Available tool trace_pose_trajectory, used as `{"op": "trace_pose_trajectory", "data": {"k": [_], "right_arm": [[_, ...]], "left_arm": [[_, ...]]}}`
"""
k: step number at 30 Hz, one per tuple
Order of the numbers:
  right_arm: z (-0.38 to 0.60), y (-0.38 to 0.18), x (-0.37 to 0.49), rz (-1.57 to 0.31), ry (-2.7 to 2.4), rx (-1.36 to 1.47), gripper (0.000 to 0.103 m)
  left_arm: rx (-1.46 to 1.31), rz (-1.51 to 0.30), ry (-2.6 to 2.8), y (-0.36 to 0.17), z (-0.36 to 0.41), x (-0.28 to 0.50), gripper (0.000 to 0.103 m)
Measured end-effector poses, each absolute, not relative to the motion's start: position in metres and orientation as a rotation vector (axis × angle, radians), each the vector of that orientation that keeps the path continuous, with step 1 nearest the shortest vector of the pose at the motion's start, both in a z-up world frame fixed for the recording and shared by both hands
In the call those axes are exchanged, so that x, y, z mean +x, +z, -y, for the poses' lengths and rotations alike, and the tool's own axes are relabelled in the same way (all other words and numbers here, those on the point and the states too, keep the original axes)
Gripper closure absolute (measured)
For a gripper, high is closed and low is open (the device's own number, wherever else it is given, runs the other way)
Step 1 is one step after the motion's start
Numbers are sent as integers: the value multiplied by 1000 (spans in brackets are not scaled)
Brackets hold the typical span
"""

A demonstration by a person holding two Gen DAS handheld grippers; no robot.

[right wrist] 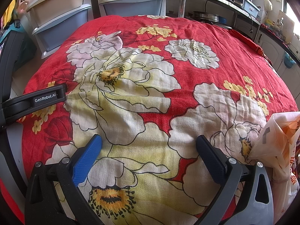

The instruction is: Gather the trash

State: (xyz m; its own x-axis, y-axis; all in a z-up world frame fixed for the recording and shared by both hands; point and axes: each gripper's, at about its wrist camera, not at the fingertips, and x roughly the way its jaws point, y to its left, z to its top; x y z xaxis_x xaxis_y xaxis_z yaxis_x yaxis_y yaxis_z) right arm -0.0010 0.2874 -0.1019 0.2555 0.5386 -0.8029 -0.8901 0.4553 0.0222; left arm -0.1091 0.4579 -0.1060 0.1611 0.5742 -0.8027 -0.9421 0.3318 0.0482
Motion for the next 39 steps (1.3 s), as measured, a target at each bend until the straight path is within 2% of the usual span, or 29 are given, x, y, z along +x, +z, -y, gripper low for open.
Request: {"op": "trace_pose_trajectory", "data": {"k": [39], "right_arm": [[-286, -101, -2, -846, 1023, -491, 5]], "left_arm": [[-537, -836, 1157, -106, -458, -109, 9]]}}
